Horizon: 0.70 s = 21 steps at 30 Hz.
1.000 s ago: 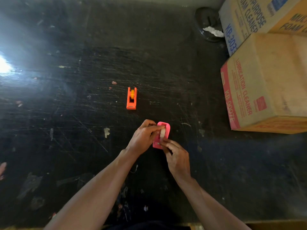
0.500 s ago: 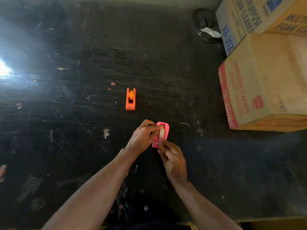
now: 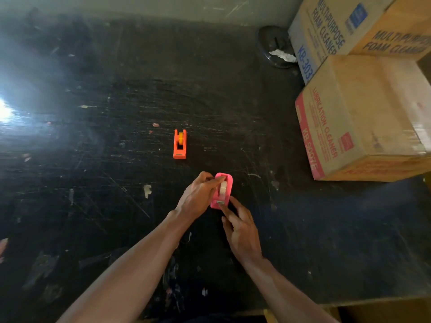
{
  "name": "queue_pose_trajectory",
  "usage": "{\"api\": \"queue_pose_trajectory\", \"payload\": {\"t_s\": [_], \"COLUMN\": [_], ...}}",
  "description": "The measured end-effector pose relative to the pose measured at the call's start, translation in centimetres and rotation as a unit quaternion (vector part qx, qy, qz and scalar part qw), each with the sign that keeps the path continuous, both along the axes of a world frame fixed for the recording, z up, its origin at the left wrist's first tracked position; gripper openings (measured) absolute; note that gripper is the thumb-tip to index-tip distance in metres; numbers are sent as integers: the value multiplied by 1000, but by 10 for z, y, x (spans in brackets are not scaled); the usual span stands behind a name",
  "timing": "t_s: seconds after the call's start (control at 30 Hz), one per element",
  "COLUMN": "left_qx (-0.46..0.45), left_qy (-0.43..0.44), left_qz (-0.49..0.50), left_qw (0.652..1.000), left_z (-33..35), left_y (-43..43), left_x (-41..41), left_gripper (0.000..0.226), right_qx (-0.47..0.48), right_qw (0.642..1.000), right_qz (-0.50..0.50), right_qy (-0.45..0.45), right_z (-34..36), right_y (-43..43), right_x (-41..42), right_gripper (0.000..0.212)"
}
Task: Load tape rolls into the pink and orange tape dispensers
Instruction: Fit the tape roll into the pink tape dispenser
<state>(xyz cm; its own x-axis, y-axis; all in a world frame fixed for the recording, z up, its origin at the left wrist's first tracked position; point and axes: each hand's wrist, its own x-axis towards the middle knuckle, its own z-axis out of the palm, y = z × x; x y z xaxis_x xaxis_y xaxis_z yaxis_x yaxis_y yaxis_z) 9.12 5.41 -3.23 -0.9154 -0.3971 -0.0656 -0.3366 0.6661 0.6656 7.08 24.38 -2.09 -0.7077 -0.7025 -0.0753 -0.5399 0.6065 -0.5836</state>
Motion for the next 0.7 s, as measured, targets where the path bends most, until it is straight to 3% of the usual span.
{"api": "queue_pose_trajectory", "payload": {"t_s": [0.23, 0.43, 0.7], "left_qx": [50, 131, 19], "left_qy": [-7, -3, -45], "left_qz": [-11, 142, 235], "left_qw": [999, 981, 971], "left_z": [-2, 3, -3], "left_y": [-1, 1, -33], "left_x": [7, 14, 35], "left_gripper": [51, 55, 56], "right_qx": [-24, 8, 25], "right_qw": [995, 966, 955], "right_qz": [-81, -223, -269], "right_qy": [-55, -129, -118], "right_z": [4, 5, -5], "right_y": [-2, -32, -67], "right_x": [7, 12, -2], "right_gripper": [53, 90, 93]}}
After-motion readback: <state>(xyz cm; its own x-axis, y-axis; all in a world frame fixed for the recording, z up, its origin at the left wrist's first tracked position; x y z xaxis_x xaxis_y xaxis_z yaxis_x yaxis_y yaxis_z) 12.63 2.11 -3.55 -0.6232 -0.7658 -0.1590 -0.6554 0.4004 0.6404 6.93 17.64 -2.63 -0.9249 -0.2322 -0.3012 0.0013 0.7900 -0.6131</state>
